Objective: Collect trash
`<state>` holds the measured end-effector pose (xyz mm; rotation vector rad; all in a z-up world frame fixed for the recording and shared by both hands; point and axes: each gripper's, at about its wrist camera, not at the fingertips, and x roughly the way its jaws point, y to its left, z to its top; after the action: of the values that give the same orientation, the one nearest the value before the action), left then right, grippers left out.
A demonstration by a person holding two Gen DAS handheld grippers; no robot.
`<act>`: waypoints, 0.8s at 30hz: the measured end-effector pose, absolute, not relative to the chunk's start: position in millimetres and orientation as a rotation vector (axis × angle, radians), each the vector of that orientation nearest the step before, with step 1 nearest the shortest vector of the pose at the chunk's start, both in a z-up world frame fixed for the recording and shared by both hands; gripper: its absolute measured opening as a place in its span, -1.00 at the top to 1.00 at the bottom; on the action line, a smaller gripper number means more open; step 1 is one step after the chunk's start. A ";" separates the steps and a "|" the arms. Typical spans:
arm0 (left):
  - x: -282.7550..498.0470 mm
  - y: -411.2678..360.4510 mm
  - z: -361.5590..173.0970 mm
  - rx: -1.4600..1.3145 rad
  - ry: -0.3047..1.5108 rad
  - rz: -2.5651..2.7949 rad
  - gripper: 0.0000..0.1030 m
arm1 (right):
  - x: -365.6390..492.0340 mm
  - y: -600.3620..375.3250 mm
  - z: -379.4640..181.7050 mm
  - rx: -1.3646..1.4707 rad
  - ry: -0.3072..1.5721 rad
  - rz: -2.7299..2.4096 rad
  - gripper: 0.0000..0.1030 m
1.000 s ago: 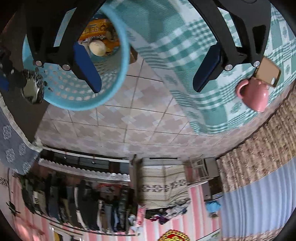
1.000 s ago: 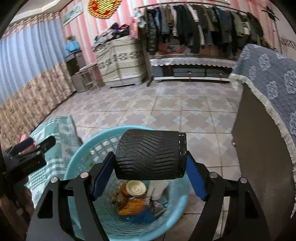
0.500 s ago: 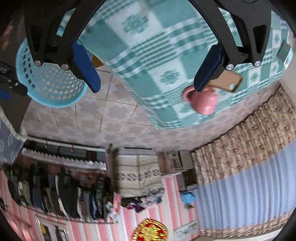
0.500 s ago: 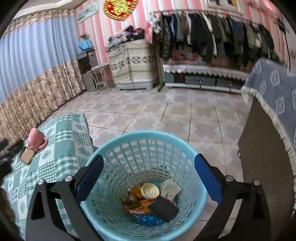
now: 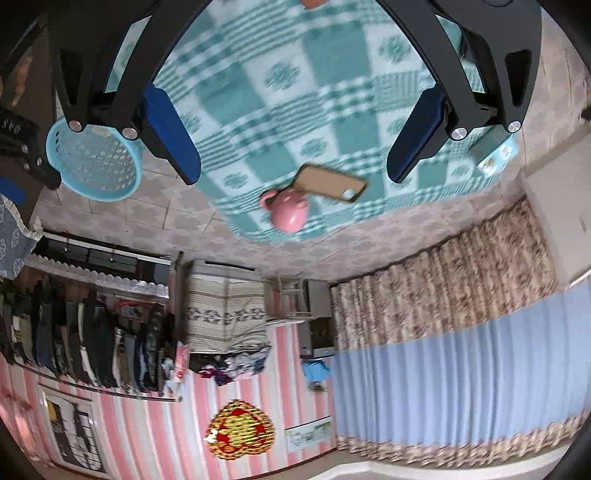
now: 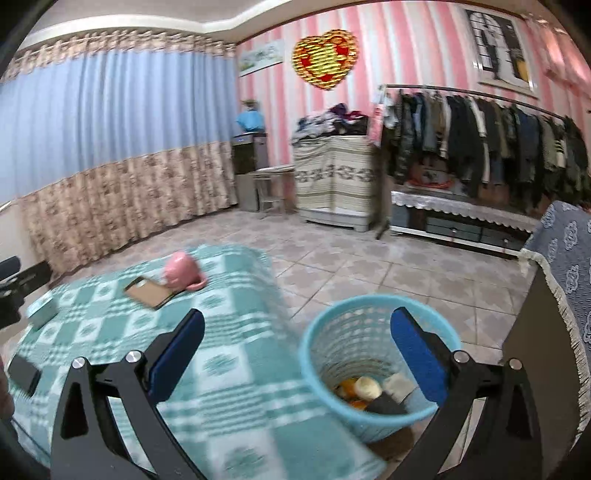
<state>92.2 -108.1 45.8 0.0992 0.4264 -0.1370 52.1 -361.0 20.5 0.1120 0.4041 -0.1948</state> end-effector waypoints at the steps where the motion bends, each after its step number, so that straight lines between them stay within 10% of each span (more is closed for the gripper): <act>1: 86.6 -98.7 43.7 0.083 0.431 -0.135 -0.89 | 46.3 -349.2 17.8 0.105 0.411 -0.179 -0.91; 24: 20.4 -47.4 -19.3 0.015 0.436 -0.099 -0.90 | 0.9 -283.9 -16.8 0.036 0.390 -0.176 -0.91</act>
<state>20.4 -47.4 -19.3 0.0149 0.4362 -0.0989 0.9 -283.9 -16.8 0.0360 0.3905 -0.1760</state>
